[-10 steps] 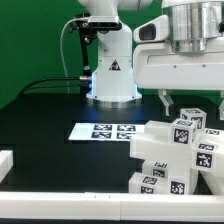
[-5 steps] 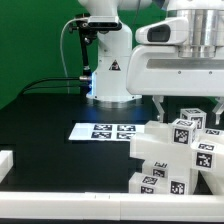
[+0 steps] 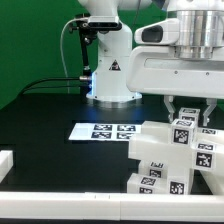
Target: Assemble chair
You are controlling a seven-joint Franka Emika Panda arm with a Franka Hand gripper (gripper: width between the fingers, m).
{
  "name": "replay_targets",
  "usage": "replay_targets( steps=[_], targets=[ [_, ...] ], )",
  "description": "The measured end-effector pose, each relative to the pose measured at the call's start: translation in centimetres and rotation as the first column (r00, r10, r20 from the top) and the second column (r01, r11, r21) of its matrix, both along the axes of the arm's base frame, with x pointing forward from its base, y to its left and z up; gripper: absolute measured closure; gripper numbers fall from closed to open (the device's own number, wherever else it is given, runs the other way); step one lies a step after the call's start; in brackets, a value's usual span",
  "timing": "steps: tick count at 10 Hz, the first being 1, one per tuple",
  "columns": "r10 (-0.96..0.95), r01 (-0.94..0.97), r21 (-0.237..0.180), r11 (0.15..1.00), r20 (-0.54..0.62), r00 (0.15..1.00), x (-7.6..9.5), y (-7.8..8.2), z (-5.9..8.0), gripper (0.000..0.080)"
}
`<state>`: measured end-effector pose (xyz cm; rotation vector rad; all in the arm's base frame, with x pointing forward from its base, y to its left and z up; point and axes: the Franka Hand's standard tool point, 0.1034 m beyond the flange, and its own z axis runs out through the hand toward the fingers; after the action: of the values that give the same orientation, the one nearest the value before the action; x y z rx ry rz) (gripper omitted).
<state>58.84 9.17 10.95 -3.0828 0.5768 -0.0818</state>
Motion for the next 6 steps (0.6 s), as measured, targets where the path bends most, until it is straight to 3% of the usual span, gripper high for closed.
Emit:
replay_targets(
  steps=[1,3,6],
  targets=[
    [-0.036,0.036,0.002,0.999,0.0,0.999,0.0,0.0,0.0,0.0518],
    [-0.292,0.292,0.025,0.956,0.011,0.956,0.13,-0.12,-0.01,0.0518],
    [-0.598,0.595,0.094,0.798,0.011,0.801,0.12,0.12,-0.07,0.0518]
  ],
)
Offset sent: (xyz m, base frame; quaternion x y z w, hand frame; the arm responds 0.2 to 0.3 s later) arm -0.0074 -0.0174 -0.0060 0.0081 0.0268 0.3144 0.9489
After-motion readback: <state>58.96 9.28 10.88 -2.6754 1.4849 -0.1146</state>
